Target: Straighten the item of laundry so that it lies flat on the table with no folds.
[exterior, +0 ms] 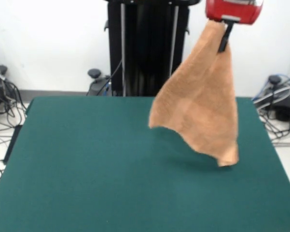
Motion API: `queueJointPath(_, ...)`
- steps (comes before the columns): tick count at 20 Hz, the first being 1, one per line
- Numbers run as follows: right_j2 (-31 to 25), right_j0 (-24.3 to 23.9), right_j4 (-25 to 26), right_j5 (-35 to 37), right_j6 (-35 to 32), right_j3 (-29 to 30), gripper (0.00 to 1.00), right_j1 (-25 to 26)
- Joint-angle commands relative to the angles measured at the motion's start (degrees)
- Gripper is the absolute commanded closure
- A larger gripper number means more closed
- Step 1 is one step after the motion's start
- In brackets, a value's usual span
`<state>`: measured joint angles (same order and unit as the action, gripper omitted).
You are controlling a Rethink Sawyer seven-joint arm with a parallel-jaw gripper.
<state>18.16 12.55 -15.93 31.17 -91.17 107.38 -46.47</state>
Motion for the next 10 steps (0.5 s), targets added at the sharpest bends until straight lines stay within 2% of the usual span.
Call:
queueJointPath(1, 5.1, 6.1, 1.6, 12.1, -19.4, 0.7, 1.0, -3.8)
queueJointPath(7, 1.8, 4.3, -2.3, 6.7, -17.3, 3.9, 1.0, -3.7)
queueJointPath(10, -1.6, 0.5, -2.9, -1.0, -13.1, 7.1, 1.0, -1.9)
